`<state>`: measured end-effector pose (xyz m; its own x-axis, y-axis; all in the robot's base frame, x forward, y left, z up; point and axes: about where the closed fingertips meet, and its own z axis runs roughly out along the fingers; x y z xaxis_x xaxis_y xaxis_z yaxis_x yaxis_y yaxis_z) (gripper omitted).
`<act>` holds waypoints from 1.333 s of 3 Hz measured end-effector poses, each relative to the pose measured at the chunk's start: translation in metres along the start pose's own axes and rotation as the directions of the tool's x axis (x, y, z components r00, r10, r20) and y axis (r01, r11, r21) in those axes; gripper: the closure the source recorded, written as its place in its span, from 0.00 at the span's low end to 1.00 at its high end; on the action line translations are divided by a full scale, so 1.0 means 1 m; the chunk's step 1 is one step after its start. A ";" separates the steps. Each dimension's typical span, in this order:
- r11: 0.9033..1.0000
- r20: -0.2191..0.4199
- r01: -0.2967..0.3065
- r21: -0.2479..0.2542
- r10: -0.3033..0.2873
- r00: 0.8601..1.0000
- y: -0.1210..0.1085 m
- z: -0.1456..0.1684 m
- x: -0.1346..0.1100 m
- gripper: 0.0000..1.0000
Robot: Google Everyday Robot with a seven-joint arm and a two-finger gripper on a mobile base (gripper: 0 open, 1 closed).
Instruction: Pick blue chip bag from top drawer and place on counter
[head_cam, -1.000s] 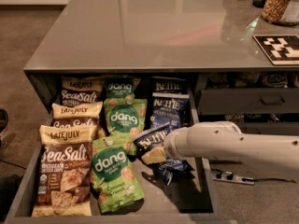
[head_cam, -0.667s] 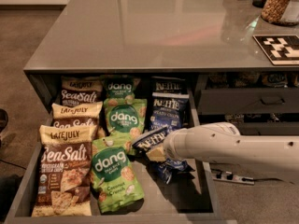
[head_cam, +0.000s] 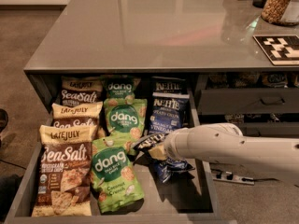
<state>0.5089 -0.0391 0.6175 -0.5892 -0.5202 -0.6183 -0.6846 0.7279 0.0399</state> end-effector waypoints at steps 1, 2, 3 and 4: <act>1.000 0.081 0.011 -0.027 -0.009 0.997 0.010 -0.023 -0.031 1.00; 0.995 0.198 0.029 -0.096 -0.010 0.980 0.030 -0.054 -0.075 1.00; 0.981 0.326 0.063 -0.181 -0.001 0.946 0.049 -0.083 -0.106 1.00; 0.962 0.439 0.158 -0.221 -0.047 0.897 0.072 -0.121 -0.121 1.00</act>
Offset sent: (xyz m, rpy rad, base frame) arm -0.0310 -0.0021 0.1876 0.2859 -0.3462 0.1603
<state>0.4790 0.0221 0.7899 -0.3083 -0.3046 -0.9012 -0.8469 0.5193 0.1142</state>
